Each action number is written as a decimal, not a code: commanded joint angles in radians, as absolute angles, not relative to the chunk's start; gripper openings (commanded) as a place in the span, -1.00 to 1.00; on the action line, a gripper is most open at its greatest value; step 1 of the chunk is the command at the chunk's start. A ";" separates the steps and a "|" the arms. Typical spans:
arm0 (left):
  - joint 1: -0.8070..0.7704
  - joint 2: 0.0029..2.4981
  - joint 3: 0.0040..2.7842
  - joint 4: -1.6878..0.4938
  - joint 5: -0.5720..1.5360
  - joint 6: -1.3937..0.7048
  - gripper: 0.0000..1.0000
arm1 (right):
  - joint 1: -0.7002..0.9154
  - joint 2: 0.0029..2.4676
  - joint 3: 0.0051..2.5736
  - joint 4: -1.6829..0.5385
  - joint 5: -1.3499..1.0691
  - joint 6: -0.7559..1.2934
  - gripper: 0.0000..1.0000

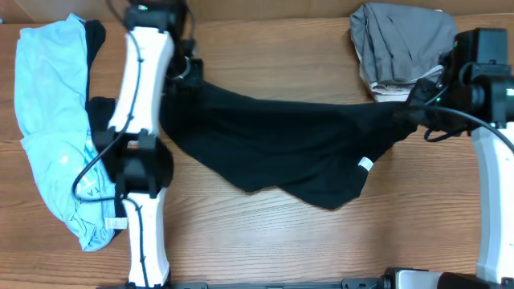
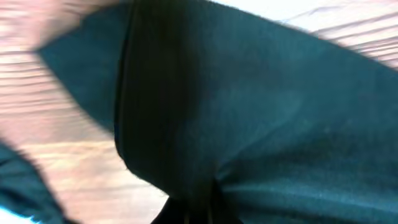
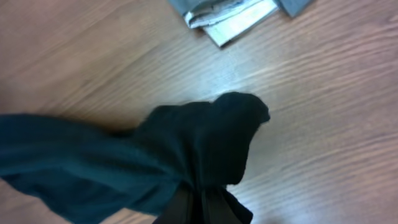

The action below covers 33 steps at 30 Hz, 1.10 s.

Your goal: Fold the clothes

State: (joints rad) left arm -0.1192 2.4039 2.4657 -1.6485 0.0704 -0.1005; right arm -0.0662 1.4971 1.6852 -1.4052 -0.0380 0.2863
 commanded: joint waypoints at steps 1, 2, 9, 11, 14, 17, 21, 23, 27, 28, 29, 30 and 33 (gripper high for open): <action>-0.149 2.505 2.476 -1.641 0.051 -0.073 -0.91 | -0.080 1.482 1.599 -1.360 -0.025 0.280 -0.92; -0.154 2.529 2.476 -1.638 0.051 -0.074 -0.92 | -0.080 1.482 1.583 -1.350 -0.025 0.280 -0.92; -0.163 2.605 2.476 -1.617 0.052 -0.075 -0.91 | -0.080 1.482 1.552 -1.311 -0.024 0.279 -0.92; -0.163 2.605 2.476 -1.610 0.052 -0.074 -0.91 | -0.080 1.482 1.552 -1.305 -0.025 0.279 -0.92; -0.163 2.605 2.476 -1.602 0.052 -0.074 -0.74 | -0.080 1.482 1.552 -1.302 -0.025 0.279 -0.92; -0.163 2.605 2.476 -1.599 0.052 -0.074 -0.56 | -0.080 1.482 1.552 -1.303 -0.025 0.279 -0.92; -0.163 2.605 2.476 -1.596 0.052 -0.074 -0.46 | -0.080 1.482 1.552 -1.302 -0.025 0.279 -0.92; -0.163 2.604 2.479 -1.596 0.052 -0.074 -0.45 | -0.080 1.482 1.552 -1.302 -0.025 0.279 -0.92; -0.163 2.603 2.522 -1.629 0.054 -0.074 -0.41 | -0.080 1.482 1.552 -1.301 -0.025 0.279 -0.92; -0.164 2.603 2.538 -1.647 0.058 -0.074 -0.40 | -0.080 1.482 1.552 -1.299 -0.025 0.279 -0.92; -0.164 2.603 2.554 -1.665 0.064 -0.073 -0.39 | -0.080 1.482 1.552 -1.298 -0.025 0.279 -0.92; -0.164 2.603 2.570 -1.683 0.070 -0.073 -0.38 | -0.080 1.482 1.552 -1.296 -0.025 0.280 -0.92; -0.165 2.587 2.587 -1.690 0.117 -0.073 -0.21 | -0.080 1.482 1.552 -1.292 -0.025 0.280 -0.92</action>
State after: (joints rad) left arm -0.1642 2.5984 2.5473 -1.6871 0.0692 -0.0933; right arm -0.0715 1.4971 1.5509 -1.3010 -0.0368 0.2859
